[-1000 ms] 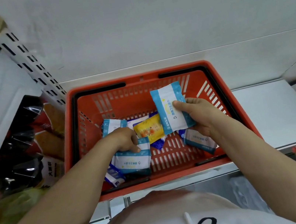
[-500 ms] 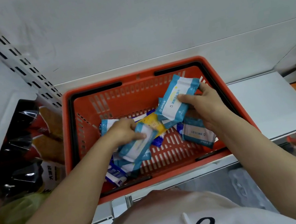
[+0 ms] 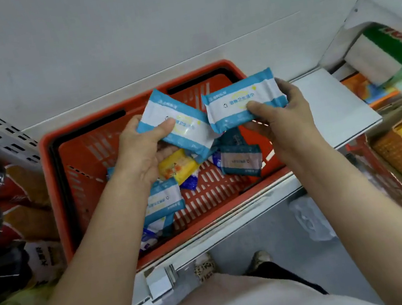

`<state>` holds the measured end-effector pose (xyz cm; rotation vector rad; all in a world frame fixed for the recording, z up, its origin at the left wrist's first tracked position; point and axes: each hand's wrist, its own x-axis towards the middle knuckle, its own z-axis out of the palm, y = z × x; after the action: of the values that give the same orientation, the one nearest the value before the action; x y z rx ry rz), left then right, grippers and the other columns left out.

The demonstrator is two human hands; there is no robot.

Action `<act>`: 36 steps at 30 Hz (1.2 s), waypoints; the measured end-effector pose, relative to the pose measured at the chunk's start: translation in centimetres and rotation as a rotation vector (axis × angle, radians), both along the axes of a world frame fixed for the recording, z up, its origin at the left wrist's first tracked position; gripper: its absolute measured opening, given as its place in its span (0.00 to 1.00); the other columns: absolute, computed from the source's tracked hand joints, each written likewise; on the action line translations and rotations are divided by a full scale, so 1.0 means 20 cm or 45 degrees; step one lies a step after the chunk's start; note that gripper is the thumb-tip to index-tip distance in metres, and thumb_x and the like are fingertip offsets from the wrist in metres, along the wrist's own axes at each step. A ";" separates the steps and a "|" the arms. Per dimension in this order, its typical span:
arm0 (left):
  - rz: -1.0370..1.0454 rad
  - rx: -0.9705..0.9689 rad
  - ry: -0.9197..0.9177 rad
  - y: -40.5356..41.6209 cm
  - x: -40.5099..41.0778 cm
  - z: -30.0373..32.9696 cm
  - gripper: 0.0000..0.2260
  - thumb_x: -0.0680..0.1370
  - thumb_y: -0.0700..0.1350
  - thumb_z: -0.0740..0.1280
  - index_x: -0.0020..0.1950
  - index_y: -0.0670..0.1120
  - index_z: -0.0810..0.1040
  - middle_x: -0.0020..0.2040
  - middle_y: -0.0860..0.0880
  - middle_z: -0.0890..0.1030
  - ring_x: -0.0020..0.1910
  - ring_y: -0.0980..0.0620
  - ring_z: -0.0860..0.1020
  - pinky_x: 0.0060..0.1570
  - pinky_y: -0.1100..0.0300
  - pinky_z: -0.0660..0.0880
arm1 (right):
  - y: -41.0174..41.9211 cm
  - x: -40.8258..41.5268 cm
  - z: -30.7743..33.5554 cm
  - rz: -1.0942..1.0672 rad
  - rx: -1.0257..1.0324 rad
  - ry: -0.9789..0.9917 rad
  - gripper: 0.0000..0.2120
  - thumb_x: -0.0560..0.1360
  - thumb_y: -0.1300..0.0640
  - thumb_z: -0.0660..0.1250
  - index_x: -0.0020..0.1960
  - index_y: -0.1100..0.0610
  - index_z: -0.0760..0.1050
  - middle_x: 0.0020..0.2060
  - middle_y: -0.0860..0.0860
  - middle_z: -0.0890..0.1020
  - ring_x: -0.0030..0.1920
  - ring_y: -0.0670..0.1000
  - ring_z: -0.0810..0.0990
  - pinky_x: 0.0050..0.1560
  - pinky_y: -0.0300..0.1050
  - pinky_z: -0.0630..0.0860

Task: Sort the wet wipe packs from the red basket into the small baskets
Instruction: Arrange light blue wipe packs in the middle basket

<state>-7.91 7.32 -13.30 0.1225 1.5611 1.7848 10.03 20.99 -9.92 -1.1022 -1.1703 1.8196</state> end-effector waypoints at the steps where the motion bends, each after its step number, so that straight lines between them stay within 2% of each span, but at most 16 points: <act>1: 0.006 0.021 -0.009 0.02 0.04 0.02 0.11 0.72 0.36 0.74 0.50 0.47 0.76 0.50 0.45 0.85 0.47 0.46 0.85 0.39 0.54 0.81 | -0.01 0.05 0.01 0.003 0.007 -0.003 0.24 0.73 0.70 0.71 0.63 0.52 0.69 0.54 0.55 0.82 0.49 0.52 0.86 0.41 0.43 0.82; 5: -0.018 0.090 -0.012 0.11 0.28 0.10 0.11 0.72 0.35 0.74 0.52 0.43 0.78 0.47 0.45 0.86 0.46 0.47 0.85 0.39 0.55 0.81 | 0.01 0.29 0.07 -0.028 -0.035 -0.038 0.17 0.73 0.72 0.68 0.60 0.62 0.73 0.53 0.59 0.83 0.46 0.54 0.86 0.42 0.47 0.83; 9: -0.045 0.153 0.034 0.25 0.61 0.16 0.09 0.75 0.40 0.72 0.54 0.43 0.78 0.48 0.44 0.85 0.47 0.48 0.85 0.39 0.56 0.81 | 0.09 0.68 0.08 -0.127 -0.106 0.017 0.14 0.73 0.71 0.66 0.57 0.61 0.75 0.49 0.57 0.85 0.45 0.54 0.86 0.42 0.49 0.83; 12: -0.083 0.156 0.053 0.39 0.95 0.16 0.09 0.76 0.44 0.72 0.54 0.43 0.79 0.46 0.46 0.86 0.44 0.50 0.85 0.36 0.56 0.81 | 0.17 1.07 0.06 -0.207 -0.089 0.054 0.08 0.76 0.64 0.69 0.55 0.59 0.76 0.44 0.54 0.86 0.43 0.52 0.87 0.38 0.46 0.82; 14: -0.132 0.150 0.046 0.50 1.22 0.12 0.08 0.75 0.44 0.73 0.52 0.44 0.79 0.45 0.47 0.86 0.41 0.52 0.85 0.35 0.59 0.80 | 0.22 1.38 0.02 -0.287 -0.074 0.013 0.09 0.76 0.61 0.70 0.56 0.58 0.76 0.47 0.55 0.86 0.43 0.51 0.87 0.38 0.46 0.83; 17: -0.245 0.134 0.000 0.66 1.69 0.05 0.07 0.75 0.41 0.73 0.48 0.45 0.76 0.41 0.49 0.85 0.38 0.54 0.84 0.34 0.61 0.79 | 0.29 1.89 -0.05 -0.424 -0.085 0.022 0.16 0.75 0.64 0.72 0.59 0.56 0.72 0.54 0.58 0.83 0.48 0.57 0.86 0.46 0.59 0.83; 19: -0.357 0.102 -0.035 0.77 2.00 -0.01 0.11 0.74 0.40 0.74 0.52 0.44 0.74 0.46 0.45 0.85 0.41 0.51 0.85 0.38 0.56 0.81 | 0.32 2.23 -0.07 -0.529 -0.086 0.037 0.22 0.74 0.67 0.71 0.64 0.54 0.69 0.57 0.58 0.81 0.42 0.53 0.87 0.36 0.51 0.83; 21: -0.464 0.066 -0.033 0.87 2.28 -0.06 0.17 0.73 0.39 0.74 0.59 0.43 0.72 0.53 0.42 0.83 0.44 0.47 0.85 0.40 0.52 0.82 | 0.35 2.54 -0.09 -0.611 -0.037 -0.059 0.23 0.73 0.68 0.72 0.64 0.54 0.69 0.59 0.57 0.79 0.40 0.50 0.85 0.31 0.43 0.81; 23: -0.550 0.042 -0.007 0.97 2.54 -0.10 0.20 0.73 0.37 0.74 0.61 0.43 0.72 0.55 0.42 0.83 0.45 0.47 0.85 0.38 0.52 0.82 | 0.39 2.80 -0.10 -0.665 -0.048 -0.142 0.20 0.73 0.67 0.72 0.58 0.55 0.69 0.58 0.57 0.79 0.41 0.50 0.84 0.32 0.43 0.82; 27: -0.716 0.005 -0.005 1.16 2.91 -0.17 0.18 0.71 0.32 0.73 0.57 0.44 0.76 0.55 0.43 0.83 0.48 0.45 0.84 0.48 0.48 0.82 | 0.54 3.18 -0.14 -0.732 -0.086 -0.244 0.16 0.72 0.66 0.74 0.47 0.53 0.69 0.53 0.58 0.81 0.41 0.53 0.83 0.39 0.47 0.80; 31: -0.831 -0.036 0.057 1.46 3.16 -0.18 0.18 0.71 0.33 0.74 0.60 0.41 0.77 0.53 0.42 0.84 0.48 0.45 0.85 0.43 0.52 0.81 | 0.80 3.41 -0.21 -0.775 -0.067 -0.248 0.14 0.73 0.62 0.75 0.43 0.53 0.69 0.47 0.55 0.80 0.39 0.51 0.82 0.34 0.43 0.79; 34: -0.846 -0.064 0.079 1.74 3.34 -0.24 0.15 0.72 0.35 0.74 0.55 0.46 0.77 0.51 0.44 0.84 0.44 0.47 0.84 0.42 0.53 0.80 | 1.07 3.57 -0.27 -0.762 -0.044 -0.270 0.14 0.72 0.61 0.76 0.45 0.54 0.70 0.47 0.57 0.80 0.40 0.52 0.83 0.36 0.45 0.79; 36: -0.855 -0.069 0.054 1.95 3.48 -0.27 0.11 0.73 0.38 0.74 0.50 0.49 0.76 0.48 0.46 0.84 0.40 0.51 0.84 0.38 0.57 0.79 | 1.26 3.68 -0.28 -0.753 -0.034 -0.278 0.16 0.71 0.63 0.76 0.53 0.56 0.72 0.51 0.58 0.81 0.41 0.52 0.84 0.35 0.43 0.80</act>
<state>61.63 46.27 -18.72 0.5874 1.3745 1.2136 83.73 46.17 -15.52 -1.5007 -0.8143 1.2825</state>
